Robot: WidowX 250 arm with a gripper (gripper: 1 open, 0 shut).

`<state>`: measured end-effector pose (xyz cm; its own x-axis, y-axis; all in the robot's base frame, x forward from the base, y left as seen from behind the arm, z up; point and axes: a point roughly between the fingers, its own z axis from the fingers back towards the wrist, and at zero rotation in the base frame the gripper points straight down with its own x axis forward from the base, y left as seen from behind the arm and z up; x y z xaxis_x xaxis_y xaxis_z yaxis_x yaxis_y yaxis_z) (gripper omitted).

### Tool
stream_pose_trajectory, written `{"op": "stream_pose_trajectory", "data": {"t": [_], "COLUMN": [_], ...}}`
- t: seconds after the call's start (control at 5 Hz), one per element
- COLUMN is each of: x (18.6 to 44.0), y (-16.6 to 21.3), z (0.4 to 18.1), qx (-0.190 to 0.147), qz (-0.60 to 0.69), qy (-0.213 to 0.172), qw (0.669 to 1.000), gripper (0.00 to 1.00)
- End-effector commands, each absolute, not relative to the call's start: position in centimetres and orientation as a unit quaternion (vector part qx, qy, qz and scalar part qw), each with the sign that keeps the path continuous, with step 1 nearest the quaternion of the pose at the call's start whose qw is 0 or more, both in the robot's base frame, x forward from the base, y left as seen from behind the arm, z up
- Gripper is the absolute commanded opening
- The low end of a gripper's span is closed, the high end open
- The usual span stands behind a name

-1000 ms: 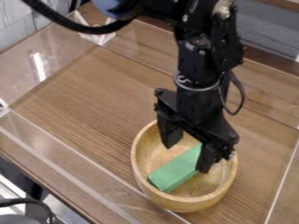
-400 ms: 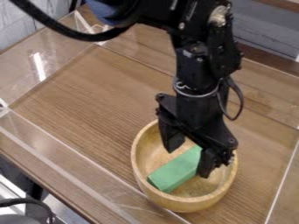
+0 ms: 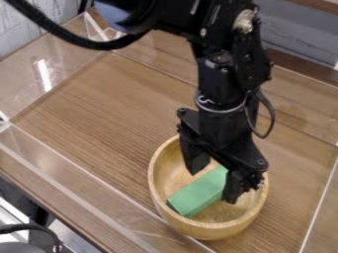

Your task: Remove the green block from inside the brown bowl and put it on the table

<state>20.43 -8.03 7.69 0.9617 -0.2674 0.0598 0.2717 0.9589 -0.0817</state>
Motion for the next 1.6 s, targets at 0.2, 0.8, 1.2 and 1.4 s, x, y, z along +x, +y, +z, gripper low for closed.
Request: {"op": "stream_pose_trajectory", "data": {"t": [0.2,0.8,1.2,1.4], "x": [21.1,21.1,21.0,21.0], "y": [-7.7,-7.5,-7.5,-7.5], "z": [8.8,8.2,6.5,5.7], "qx": [-0.058,-0.063,-0.060,-0.060], "qz": [-0.132,-0.128,-0.133,-0.134], "qy": [-0.055,-0.065,-0.066,-0.067], "qw": [0.988,0.988,0.987,0.987], "gripper": [1.00,1.00,1.00,1.00]}}
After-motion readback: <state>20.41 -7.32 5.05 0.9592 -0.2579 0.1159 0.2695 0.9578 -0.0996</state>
